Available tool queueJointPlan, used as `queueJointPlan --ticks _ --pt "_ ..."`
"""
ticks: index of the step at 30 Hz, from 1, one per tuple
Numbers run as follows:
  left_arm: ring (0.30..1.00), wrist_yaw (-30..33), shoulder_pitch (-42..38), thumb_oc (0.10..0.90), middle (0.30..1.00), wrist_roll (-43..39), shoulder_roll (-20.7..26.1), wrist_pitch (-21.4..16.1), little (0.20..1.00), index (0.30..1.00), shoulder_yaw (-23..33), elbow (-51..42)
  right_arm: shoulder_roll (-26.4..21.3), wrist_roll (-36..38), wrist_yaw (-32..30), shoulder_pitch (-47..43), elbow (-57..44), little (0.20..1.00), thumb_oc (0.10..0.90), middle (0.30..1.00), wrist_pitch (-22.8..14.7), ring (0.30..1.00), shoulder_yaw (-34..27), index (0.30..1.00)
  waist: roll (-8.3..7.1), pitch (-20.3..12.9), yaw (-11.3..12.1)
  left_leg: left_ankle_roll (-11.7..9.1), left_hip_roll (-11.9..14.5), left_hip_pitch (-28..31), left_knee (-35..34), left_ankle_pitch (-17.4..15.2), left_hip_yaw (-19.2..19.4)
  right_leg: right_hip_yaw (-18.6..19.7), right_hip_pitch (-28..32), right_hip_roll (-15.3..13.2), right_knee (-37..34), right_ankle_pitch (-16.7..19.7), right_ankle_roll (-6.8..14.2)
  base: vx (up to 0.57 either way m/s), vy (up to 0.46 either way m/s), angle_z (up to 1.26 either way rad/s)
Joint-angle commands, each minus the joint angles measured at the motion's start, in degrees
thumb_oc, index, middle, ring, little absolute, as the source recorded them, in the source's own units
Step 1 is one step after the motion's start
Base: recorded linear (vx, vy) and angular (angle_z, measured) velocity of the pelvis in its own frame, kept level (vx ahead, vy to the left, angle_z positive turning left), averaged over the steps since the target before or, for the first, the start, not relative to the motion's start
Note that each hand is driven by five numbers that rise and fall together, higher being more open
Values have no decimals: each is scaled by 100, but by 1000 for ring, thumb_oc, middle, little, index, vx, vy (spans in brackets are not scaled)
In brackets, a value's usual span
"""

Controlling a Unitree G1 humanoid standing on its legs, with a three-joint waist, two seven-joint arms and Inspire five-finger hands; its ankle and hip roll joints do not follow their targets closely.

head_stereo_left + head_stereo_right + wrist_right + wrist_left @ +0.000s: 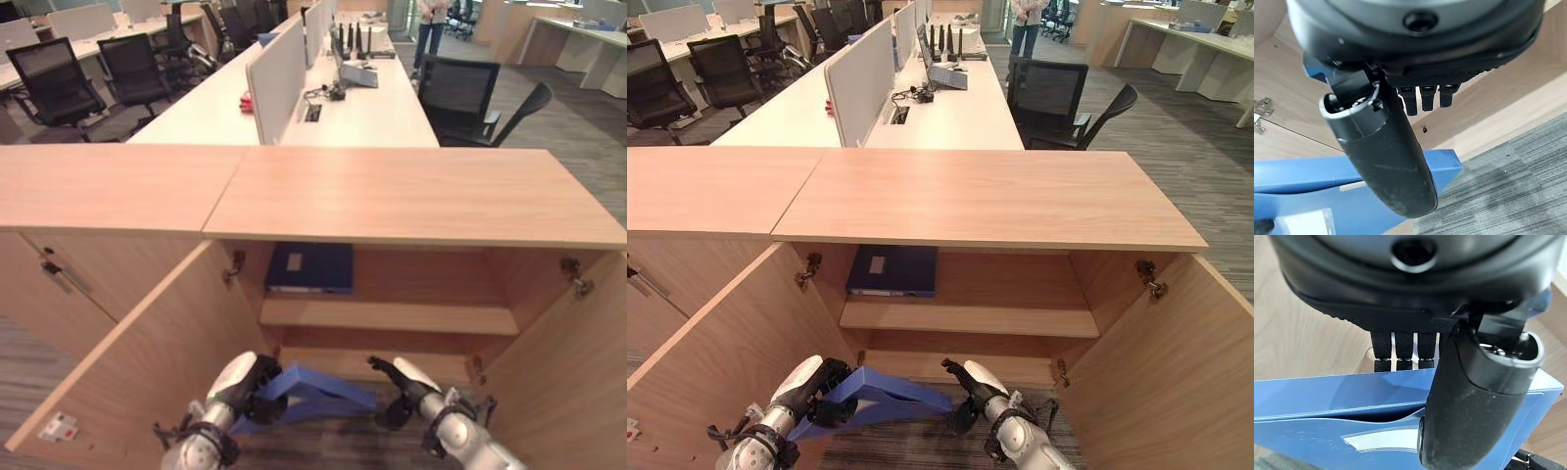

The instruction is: Put the empty folder in the office cabinet

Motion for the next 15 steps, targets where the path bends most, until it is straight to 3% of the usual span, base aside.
queueJointPlan --ticks 1,15 --pt "300 460 -734 400 300 38 245 -627 300 300 218 -644 70 83 -167 -669 -428 900 800 900 -407 900 159 900 -320 -126 54 -110 -103 89 -35 -400 -266 33 -74 -160 37 30 229 0 0 0" --pt "300 -117 -1144 400 300 -1137 198 -873 300 300 -589 -1667 274 122 -209 -886 -244 900 800 900 -468 900 454 900 -330 -147 24 -88 -125 88 -35 -417 -286 37 -72 -162 37 31 244 0 0 0"
